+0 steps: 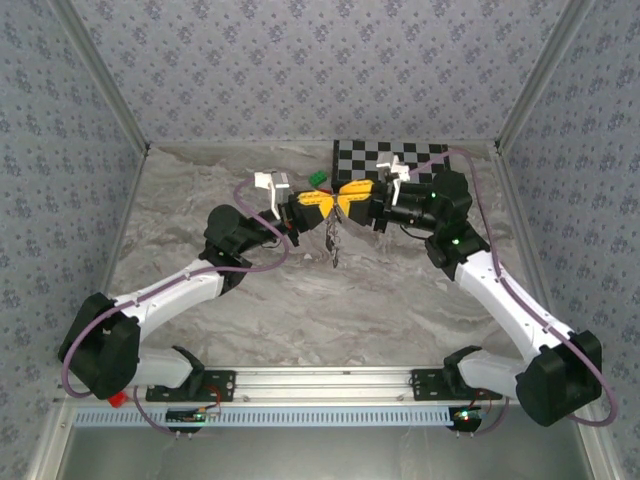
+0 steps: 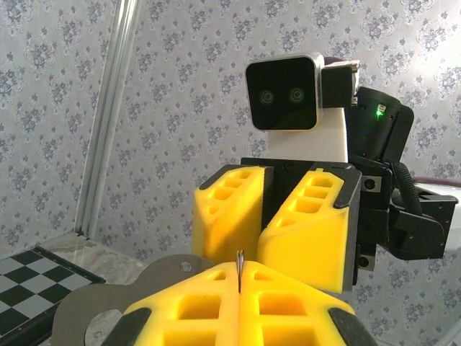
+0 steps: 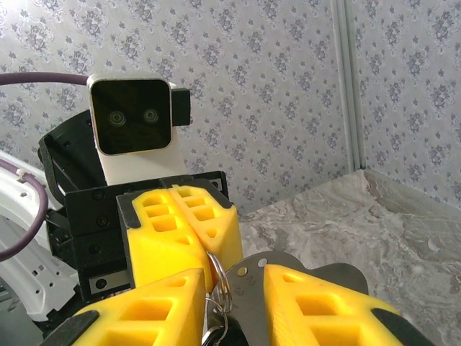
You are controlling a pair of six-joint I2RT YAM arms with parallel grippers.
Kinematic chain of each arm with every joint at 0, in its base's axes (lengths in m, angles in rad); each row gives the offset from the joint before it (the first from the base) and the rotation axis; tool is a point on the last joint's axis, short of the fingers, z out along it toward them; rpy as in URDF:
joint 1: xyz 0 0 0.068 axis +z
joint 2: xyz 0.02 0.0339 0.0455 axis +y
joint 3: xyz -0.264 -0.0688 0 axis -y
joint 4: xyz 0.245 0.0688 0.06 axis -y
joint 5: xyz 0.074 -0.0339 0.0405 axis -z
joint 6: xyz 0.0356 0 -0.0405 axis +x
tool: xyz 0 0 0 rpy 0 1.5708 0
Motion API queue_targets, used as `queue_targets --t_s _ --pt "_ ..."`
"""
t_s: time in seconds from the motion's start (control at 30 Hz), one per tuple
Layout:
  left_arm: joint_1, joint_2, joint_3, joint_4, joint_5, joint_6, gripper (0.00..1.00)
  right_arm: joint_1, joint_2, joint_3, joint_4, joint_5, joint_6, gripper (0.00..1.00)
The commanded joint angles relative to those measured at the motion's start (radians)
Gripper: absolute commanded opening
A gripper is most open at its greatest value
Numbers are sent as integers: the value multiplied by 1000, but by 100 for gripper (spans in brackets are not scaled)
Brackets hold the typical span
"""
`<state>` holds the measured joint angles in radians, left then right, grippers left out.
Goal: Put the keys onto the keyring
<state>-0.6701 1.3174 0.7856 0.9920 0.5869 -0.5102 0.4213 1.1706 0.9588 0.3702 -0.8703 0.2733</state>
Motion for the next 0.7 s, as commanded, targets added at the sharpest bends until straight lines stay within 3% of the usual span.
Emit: queue_targets --t_s 0.0,0.27,0.37,0.53,0.67 --pt "-4 -4 23 63 19 -5 0 8 13 44 -15 -36 1 27" --pt "-6 -3 23 62 24 -8 0 22 28 55 -35 -57 -14 23" --pt "-6 0 24 62 25 -8 0 29 35 58 -34 -70 -17 18" --pt "-5 0 25 65 32 -9 0 38 49 66 -46 -102 -22 1" --pt "-5 -1 23 61 33 -9 0 37 49 67 -56 -128 -28 0"
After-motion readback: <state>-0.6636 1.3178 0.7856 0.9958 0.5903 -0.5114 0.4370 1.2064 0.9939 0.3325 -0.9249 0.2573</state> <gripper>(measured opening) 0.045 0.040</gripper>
